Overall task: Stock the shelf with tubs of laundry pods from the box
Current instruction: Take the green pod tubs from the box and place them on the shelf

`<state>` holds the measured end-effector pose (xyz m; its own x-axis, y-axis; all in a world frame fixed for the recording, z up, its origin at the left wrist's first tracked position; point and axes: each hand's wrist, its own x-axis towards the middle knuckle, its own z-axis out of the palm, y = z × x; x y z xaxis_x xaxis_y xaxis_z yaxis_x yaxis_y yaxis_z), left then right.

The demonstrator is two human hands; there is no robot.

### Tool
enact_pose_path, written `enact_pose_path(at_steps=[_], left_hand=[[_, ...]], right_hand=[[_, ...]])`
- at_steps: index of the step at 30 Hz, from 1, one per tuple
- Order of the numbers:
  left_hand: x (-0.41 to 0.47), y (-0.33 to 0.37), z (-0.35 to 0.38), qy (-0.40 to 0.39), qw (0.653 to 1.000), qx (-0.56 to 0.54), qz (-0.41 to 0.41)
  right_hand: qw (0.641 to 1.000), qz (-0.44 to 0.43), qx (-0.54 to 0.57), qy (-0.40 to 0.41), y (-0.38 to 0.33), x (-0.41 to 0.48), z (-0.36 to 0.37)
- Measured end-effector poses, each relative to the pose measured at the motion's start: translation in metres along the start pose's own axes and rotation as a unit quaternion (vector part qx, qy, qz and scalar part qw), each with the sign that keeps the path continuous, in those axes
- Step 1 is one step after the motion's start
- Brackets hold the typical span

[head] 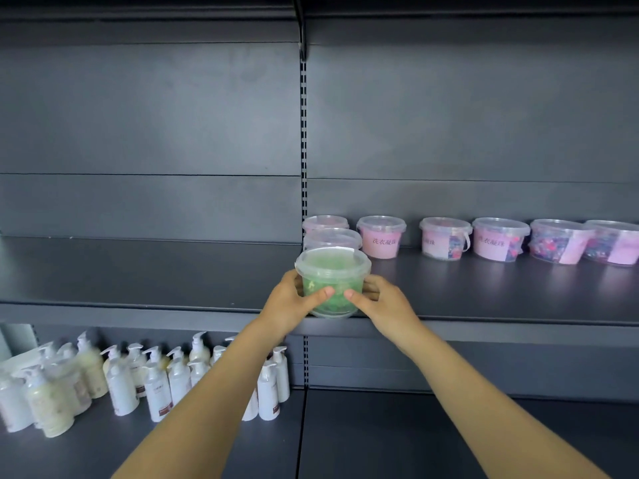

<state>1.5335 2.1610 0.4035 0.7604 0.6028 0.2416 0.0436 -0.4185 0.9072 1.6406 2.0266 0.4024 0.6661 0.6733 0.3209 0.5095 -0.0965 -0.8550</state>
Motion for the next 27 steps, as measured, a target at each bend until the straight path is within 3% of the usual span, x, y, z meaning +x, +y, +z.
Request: enact_pose_path(at_steps=[11,16,20,24,27], left_hand=[[0.005,0.006,-0.002,0.004,0.990,0.141,-0.029],[-0.015,0.012,-0.011,0.009,0.957,0.288,0.021],[-0.041,0.022,-0.009,-0.022,0.911,0.402,0.090],[-0.084,0.033,0.010,-0.053,0.819,0.555,0.132],[-0.121,0.037,0.033,-0.060,0.787,0.598,0.140]], right_hand=[[0.994,0.022,-0.107,-0.010,-0.016,0.008,-0.014],[0.971,0.005,-0.234,-0.048,-0.020,-0.006,-0.033],[0.905,-0.027,-0.403,-0.130,-0.022,-0.032,-0.057],[0.823,-0.048,-0.540,-0.167,-0.007,-0.067,-0.082],[0.804,-0.058,-0.568,-0.168,0.013,-0.109,-0.104]])
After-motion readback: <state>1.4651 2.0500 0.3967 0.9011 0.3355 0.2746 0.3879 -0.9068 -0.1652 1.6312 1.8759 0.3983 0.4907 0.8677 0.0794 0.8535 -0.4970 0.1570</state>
